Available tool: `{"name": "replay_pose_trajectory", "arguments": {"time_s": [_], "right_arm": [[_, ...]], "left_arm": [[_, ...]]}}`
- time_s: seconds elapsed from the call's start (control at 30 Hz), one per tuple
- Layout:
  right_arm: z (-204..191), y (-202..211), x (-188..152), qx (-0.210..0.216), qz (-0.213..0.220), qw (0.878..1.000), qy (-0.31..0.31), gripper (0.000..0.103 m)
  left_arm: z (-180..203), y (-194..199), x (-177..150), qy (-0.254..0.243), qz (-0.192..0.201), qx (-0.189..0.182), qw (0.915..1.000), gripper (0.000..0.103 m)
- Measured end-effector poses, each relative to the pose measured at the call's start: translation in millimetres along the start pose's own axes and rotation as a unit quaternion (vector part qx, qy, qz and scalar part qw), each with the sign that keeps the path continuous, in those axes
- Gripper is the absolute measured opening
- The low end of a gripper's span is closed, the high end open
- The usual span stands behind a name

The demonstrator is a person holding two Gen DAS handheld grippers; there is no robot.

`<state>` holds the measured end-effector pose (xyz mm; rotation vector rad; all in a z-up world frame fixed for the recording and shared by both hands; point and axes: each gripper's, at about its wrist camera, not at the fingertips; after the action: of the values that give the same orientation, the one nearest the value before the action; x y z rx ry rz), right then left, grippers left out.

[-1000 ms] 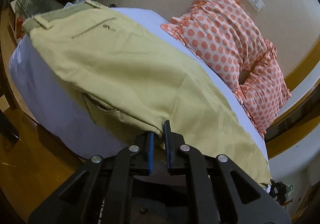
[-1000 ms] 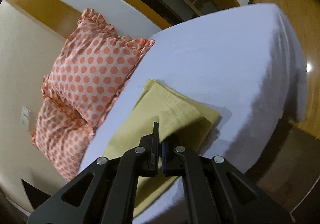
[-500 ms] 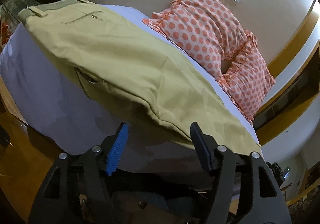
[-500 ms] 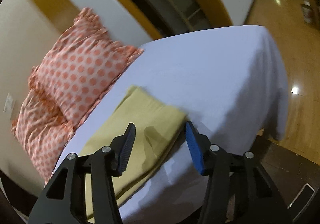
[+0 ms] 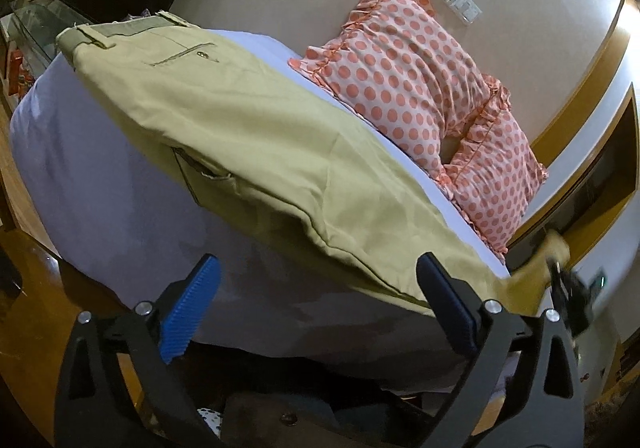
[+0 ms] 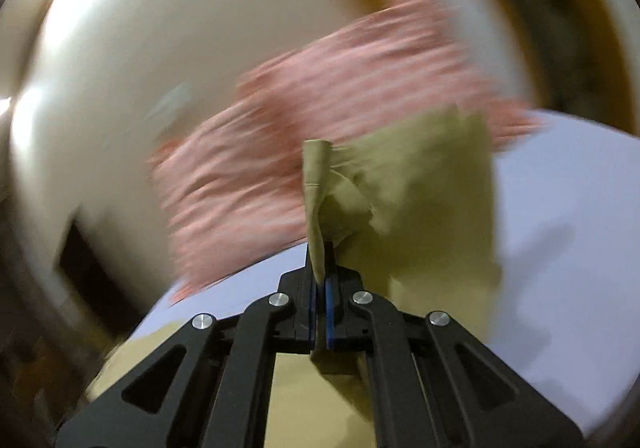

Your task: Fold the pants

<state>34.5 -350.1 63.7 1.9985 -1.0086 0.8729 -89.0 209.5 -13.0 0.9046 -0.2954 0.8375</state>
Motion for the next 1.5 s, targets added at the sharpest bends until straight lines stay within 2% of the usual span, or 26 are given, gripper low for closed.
{"name": "replay_pose_trajectory", "arguments": {"time_s": [0.07, 0.1, 0.13, 0.2, 0.23, 0.27, 0.3, 0.33, 0.37, 0.47, 0.6, 0.87, 0.97, 1.03, 1.07, 1.1, 1.17, 1.2, 1.23, 1.27, 1.3, 1.37, 1.43, 1.5], "right_arm": [[-50.3, -38.5, -15.9, 0.063, -0.051, 0.996, 0.044, 0.003], [-81.5, -64.1, -32.5, 0.093, -0.097, 0.988, 0.077, 0.003], [-105.7, -85.0, -49.5, 0.111, -0.145, 0.977, 0.109, 0.004], [-151.3, -118.7, -93.6, 0.11, -0.245, 0.945, 0.187, 0.006], [-165.6, -123.9, -111.9, 0.103, -0.271, 0.931, 0.222, 0.015], [-174.0, -122.5, -124.9, 0.091, -0.278, 0.924, 0.248, 0.042], [-175.5, -118.5, -129.2, 0.082, -0.273, 0.924, 0.257, 0.059], [-174.1, -112.5, -129.2, 0.08, -0.26, 0.927, 0.257, 0.083], [-167.8, -101.4, -124.0, 0.085, -0.237, 0.936, 0.245, 0.086], [-146.0, -87.5, -106.1, 0.075, -0.212, 0.952, 0.206, 0.087], [-128.4, -91.0, -91.8, 0.057, -0.21, 0.962, 0.165, 0.088], [-119.9, -101.3, -98.9, 0.051, -0.23, 0.962, 0.138, 0.088], [-118.1, -103.6, -100.8, 0.051, -0.232, 0.962, 0.134, 0.089], [-116.4, -102.7, -102.3, 0.053, -0.232, 0.963, 0.128, 0.089], [-114.7, -102.8, -102.3, 0.054, -0.232, 0.963, 0.125, 0.089], [-112.9, -102.7, -102.5, 0.054, -0.23, 0.964, 0.122, 0.089], [-109.8, -102.5, -101.8, 0.054, -0.229, 0.965, 0.118, 0.09], [-107.5, -102.2, -100.9, 0.055, -0.228, 0.965, 0.116, 0.09], [-105.7, -101.9, -100.0, 0.054, -0.227, 0.966, 0.114, 0.09], [-103.1, -101.1, -98.5, 0.053, -0.224, 0.967, 0.112, 0.09], [-100.9, -100.1, -97.0, 0.053, -0.221, 0.968, 0.109, 0.09], [-93.4, -95.5, -91.5, 0.045, -0.211, 0.971, 0.102, 0.09], [-84.1, -88.2, -84.3, 0.036, -0.195, 0.975, 0.096, 0.091], [-70.5, -77.3, -74.3, 0.023, -0.174, 0.981, 0.083, 0.091]], "left_arm": [[-0.4, -1.7, -0.9, -0.003, -0.005, 0.001, 1.0, 0.099], [-0.2, -3.6, -1.6, -0.005, -0.007, -0.001, 1.0, 0.099], [0.0, -4.8, -2.5, -0.007, -0.008, -0.004, 0.9999, 0.1], [-0.1, -7.3, -3.5, -0.011, -0.014, -0.005, 0.9998, 0.101], [-0.6, -9.1, -3.9, -0.015, -0.019, -0.012, 0.9996, 0.101], [-0.7, -9.5, -5.6, -0.019, -0.02, -0.015, 0.9995, 0.101], [-0.6, -10.8, -6.3, -0.024, -0.023, -0.02, 0.9992, 0.101], [-0.4, -13.8, -7.1, -0.03, -0.027, -0.026, 0.9989, 0.101], [0.0, -18.4, -7.7, -0.035, -0.032, -0.032, 0.9984, 0.101], [0.0, -33.9, -5.9, -0.037, -0.044, -0.038, 0.9976, 0.101], [-2.2, -44.4, 1.7, -0.02, -0.036, -0.054, 0.9977, 0.101], [-10.5, -14.9, 34.7, 0.025, 0.044, -0.071, 0.9962, 0.101], [-23.5, -4.3, 56.9, 0.054, 0.071, -0.041, 0.9952, 0.1], [-43.2, 2.9, 70.2, 0.096, 0.098, -0.036, 0.9899, 0.099], [-54.2, 5.3, 75.4, 0.119, 0.11, -0.026, 0.9864, 0.094], [-69.6, 6.4, 80.6, 0.153, 0.119, -0.02, 0.9809, 0.081], [-91.4, 7.7, 84.6, 0.204, 0.125, -0.04, 0.9701, 0.065], [-101.1, 9.3, 86.6, 0.227, 0.133, -0.051, 0.9635, 0.054], [-104.1, 9.7, 90.2, 0.232, 0.133, -0.04, 0.9627, 0.045], [-103.6, 8.9, 94.6, 0.23, 0.124, -0.022, 0.9651, 0.021], [-101.5, 8.7, 97.7, 0.223, 0.116, 0.001, 0.9679, 0.011], [-75.7, 9.7, 113.0, 0.173, 0.1, 0.061, 0.978, 0.01], [-24.7, 7.9, 133.5, 0.083, 0.088, 0.12, 0.9854, 0.009], [27.0, 3.5, 148.4, -0.002, 0.082, 0.144, 0.9861, 0.009]]}}
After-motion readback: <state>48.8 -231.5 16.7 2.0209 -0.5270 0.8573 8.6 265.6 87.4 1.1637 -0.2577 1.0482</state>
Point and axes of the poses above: each gripper's, at about its wrist camera, not at the fingertips, and y roughly against the way its jaws point, z to its right, x to its top, and after that the axes turned 8 degrees about -z, right-handed
